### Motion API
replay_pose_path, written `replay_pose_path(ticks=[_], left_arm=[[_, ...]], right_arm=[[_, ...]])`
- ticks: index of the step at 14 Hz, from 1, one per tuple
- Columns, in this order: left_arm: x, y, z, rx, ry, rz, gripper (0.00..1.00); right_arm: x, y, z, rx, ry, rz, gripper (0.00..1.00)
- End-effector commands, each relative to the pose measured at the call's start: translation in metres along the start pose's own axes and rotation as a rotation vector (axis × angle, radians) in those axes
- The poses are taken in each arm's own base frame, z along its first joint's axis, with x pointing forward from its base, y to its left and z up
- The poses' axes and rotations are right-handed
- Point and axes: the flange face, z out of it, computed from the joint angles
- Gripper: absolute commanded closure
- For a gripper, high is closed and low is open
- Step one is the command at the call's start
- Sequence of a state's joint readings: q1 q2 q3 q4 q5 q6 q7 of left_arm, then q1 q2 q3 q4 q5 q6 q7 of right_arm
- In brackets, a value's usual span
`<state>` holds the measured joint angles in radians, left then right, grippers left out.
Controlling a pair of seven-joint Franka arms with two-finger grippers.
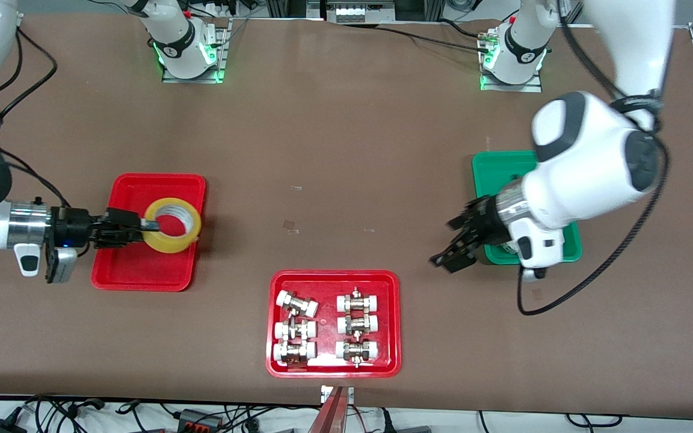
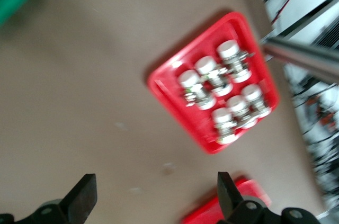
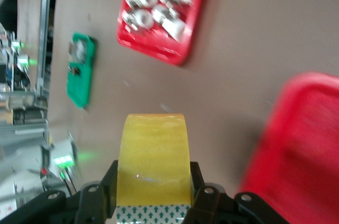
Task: Left arm passes tape to right arm into tray
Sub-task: 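Lower the tape into the empty red tray and open the right gripper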
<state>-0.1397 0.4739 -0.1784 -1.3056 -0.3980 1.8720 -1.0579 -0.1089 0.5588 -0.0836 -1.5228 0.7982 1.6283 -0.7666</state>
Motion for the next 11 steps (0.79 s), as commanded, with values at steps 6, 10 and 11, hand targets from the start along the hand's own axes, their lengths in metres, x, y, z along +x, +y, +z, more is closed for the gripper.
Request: replay_pose_path(ticks=[6,10,11], left_arm=[[0.024,-0.106,-0.099,0.591,0.064,0.532,0.00],[0.026,-0.156,-0.096,0.596,0.097,0.556,0.00],[0.018,-0.168,-0.087,0.595,0.115,0.564,0.00]], right_arm=[[-0.072,0.134,0.025,0.096,-0.047,-0.124,1.00],[-0.075,0.146,0.028,-0.018,-0.136,-0.164,0.32],[-0.075,0.148,0.030,-0.039,-0.148,-0.170,0.11]])
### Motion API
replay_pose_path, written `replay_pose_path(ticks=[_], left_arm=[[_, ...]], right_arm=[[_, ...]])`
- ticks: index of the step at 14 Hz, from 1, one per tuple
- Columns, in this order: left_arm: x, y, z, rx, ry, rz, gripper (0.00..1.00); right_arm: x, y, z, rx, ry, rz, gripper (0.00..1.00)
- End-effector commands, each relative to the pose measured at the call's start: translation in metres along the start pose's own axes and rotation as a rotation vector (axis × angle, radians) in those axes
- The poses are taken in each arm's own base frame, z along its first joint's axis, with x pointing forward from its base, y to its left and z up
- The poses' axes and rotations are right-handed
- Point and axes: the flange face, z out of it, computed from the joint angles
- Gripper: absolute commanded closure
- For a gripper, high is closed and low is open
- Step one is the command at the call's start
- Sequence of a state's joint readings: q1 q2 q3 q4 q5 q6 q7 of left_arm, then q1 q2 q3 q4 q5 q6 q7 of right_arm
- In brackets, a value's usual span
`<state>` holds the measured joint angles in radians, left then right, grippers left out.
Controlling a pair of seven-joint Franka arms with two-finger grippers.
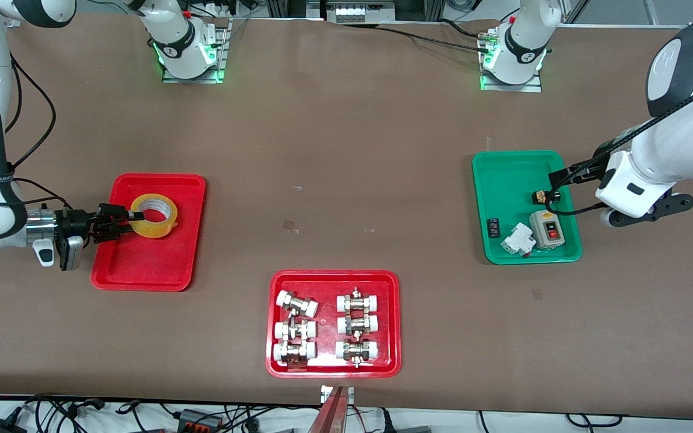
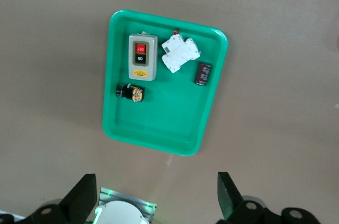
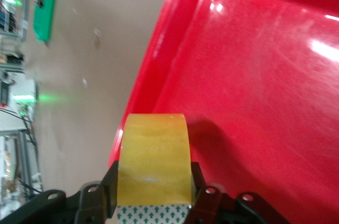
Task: Left arm passes tape to right arm into tray
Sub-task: 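Lower the tape into the empty red tray and open the right gripper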
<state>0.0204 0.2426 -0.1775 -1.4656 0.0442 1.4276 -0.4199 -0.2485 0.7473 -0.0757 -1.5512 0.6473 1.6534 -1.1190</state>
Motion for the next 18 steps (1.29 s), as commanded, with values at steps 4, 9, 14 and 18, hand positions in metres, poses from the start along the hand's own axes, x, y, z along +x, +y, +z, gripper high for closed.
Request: replay_pose_path(ticks=[4,9,14,18], left_arm=[[-0.038,-0.008,0.014,0.018,0.090,0.047,0.00],[-0.025,-0.005,-0.009,0.000,0.115,0.083,0.00],[-0.023,-0.006,-0.022,-0.008,0.122,0.146,0.00],[-0.037,-0.009,-0.019,0.003,0.117,0.183,0.00]], right_arm=[[0.024,-0.015,0.009,-0.185,-0.144,-0.158,0.00],[0.074,-0.089,-0.025,-0.444,-0.268,-0.303,0.00],[0.086,-0.206,-0.078,-0.630,-0.184,0.012,0.00],[0.083,-0.315,-0.099,-0.737,-0.144,0.262,0.00]])
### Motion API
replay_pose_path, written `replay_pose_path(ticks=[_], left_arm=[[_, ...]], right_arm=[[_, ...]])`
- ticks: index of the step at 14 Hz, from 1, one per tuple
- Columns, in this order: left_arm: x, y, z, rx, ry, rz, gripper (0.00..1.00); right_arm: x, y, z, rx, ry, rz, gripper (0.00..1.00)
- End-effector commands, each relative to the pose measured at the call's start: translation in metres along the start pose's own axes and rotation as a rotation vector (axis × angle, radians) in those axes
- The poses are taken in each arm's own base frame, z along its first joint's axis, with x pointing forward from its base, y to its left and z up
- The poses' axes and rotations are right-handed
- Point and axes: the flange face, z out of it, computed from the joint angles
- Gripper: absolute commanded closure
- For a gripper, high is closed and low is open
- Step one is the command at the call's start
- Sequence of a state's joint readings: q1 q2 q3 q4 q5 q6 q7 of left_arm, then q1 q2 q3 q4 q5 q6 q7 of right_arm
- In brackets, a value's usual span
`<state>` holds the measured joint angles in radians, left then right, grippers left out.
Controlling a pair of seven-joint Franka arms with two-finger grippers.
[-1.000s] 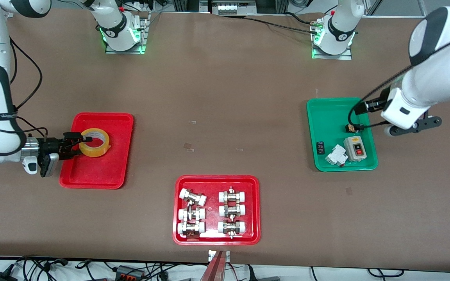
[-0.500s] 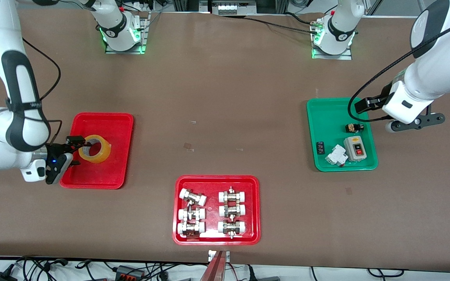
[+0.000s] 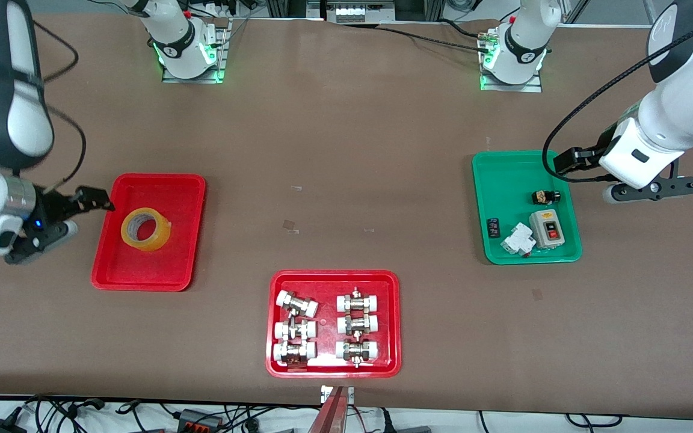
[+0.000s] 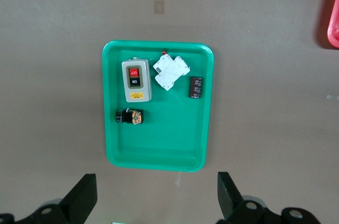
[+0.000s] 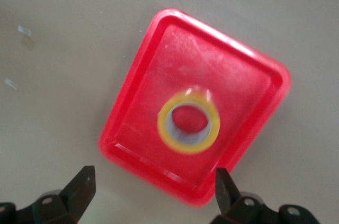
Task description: Left arm passes tape to right arm into tray
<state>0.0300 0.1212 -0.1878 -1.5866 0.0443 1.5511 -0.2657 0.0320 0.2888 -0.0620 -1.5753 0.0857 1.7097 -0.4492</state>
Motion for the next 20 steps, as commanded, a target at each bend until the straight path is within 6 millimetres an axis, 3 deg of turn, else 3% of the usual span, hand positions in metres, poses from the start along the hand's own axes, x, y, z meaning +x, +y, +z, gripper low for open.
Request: replay_pose_path(ticks=[1,4,6,10,13,17,20], left_arm=[[-0.015,-0.003,0.000,0.027,-0.008,0.031,0.00],[-0.015,0.000,-0.002,0.025,0.000,0.033,0.00],[-0.014,0.000,-0.003,0.020,0.003,0.032,0.00],[-0.014,-0.001,-0.004,0.018,0.006,0.027,0.00],[-0.013,-0.002,-0.004,0.017,0.007,0.020,0.00],[-0.012,-0.002,-0.005,0.015,0.021,0.017,0.00],[-0.012,-0.002,-0.005,0.015,0.021,0.017,0.00]], right_arm=[[-0.033,-0.042,-0.045,-0.048,-0.019,0.152,0.00],[-0.063,-0.073,-0.093,-0.057,0.033,0.263,0.00],[-0.076,-0.094,-0.111,-0.062,0.056,0.299,0.00],[-0.083,-0.090,-0.140,-0.068,0.072,0.489,0.00],[-0.081,-0.100,-0.161,-0.122,0.116,0.502,0.00],[-0.100,-0.101,-0.147,-0.118,0.180,0.482,0.00],[-0.100,-0.105,-0.149,-0.125,0.184,0.423,0.00]])
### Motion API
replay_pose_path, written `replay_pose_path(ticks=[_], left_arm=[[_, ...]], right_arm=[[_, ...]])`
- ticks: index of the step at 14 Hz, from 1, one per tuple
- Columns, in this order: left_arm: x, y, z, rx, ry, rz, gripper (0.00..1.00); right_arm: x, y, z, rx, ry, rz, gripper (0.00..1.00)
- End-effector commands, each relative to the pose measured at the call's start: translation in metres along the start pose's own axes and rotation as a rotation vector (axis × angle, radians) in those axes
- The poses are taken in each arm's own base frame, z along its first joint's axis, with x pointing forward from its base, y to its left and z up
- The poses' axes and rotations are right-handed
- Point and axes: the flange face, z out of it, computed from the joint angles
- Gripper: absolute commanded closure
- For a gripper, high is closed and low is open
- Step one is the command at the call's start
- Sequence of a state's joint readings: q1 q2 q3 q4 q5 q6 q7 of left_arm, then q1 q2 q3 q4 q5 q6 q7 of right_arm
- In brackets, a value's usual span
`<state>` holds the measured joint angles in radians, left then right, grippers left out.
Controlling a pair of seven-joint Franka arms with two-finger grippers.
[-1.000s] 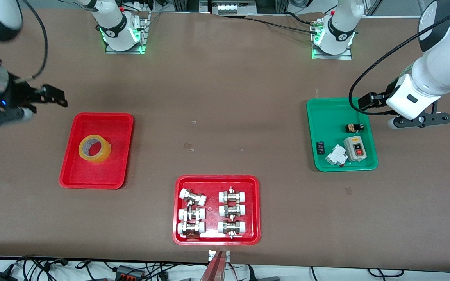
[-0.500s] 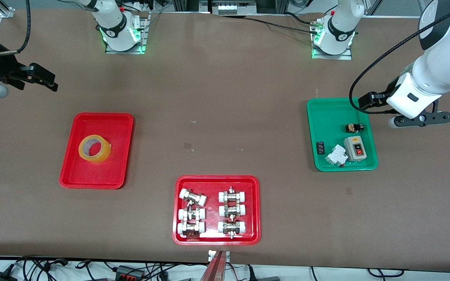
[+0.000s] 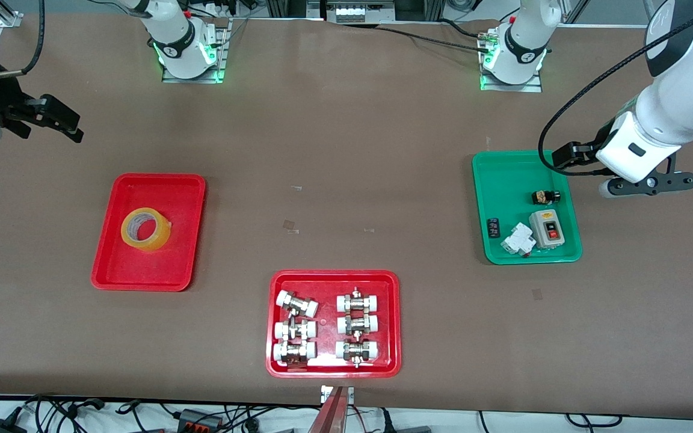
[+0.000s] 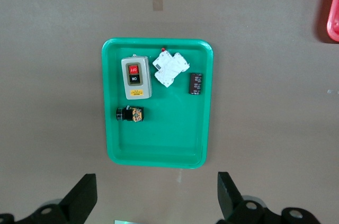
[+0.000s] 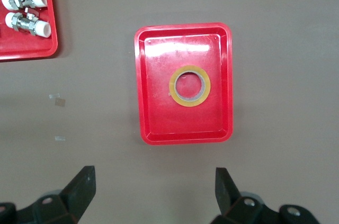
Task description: Left arm passes tape to right arm into tray
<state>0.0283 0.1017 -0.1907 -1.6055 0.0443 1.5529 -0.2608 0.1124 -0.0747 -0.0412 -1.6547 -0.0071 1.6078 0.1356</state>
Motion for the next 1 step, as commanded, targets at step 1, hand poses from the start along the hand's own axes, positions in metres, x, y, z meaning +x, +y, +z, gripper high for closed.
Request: replay_pose_path(ticks=[1], left_arm=[[-0.0054,-0.0035,-0.0037,0.012,0.018,0.006,0.00]], right_arm=[[-0.0082,0.0010,-0.0057,-0.011,0.029,-0.039,0.00]])
